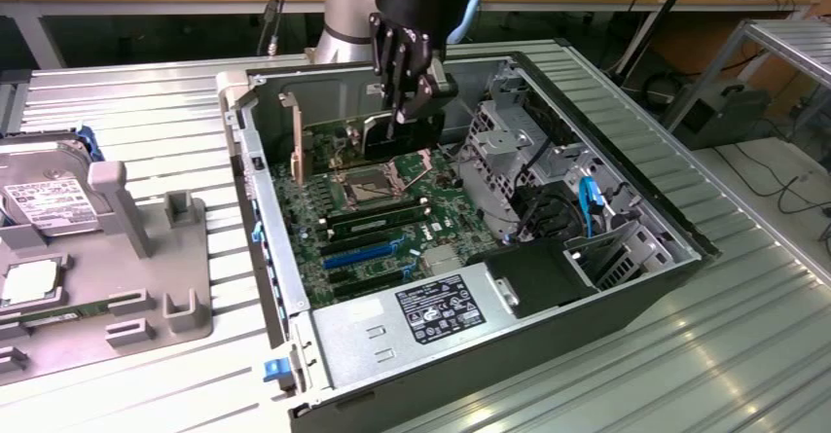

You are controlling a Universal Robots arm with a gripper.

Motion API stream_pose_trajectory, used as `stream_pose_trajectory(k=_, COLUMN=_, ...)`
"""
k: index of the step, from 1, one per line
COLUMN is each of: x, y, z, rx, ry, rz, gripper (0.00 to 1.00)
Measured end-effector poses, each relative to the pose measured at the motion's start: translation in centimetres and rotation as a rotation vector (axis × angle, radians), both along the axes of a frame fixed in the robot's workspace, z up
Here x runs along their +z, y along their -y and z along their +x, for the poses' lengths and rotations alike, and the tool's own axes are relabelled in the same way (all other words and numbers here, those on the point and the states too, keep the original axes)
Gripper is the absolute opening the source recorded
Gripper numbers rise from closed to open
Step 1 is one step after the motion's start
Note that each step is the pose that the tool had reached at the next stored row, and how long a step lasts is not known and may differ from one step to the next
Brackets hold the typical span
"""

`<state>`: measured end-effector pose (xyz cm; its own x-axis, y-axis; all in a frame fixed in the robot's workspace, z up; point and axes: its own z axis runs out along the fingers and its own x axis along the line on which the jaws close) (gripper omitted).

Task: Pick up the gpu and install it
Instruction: 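Insert the gpu into the slot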

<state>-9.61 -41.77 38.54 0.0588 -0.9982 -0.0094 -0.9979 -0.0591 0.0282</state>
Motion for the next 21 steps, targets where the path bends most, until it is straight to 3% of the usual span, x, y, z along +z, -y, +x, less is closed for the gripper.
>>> stream_pose_trajectory(k=13, x=-0.03, y=0.01, z=-0.01, rx=0.0, ry=0.0002, rz=0.0003, gripper=0.27)
stream_pose_trajectory(k=21, x=-0.09, y=0.53, z=0.01, rx=-0.04, ry=0.0002, rz=0.0003, gripper=0.27)
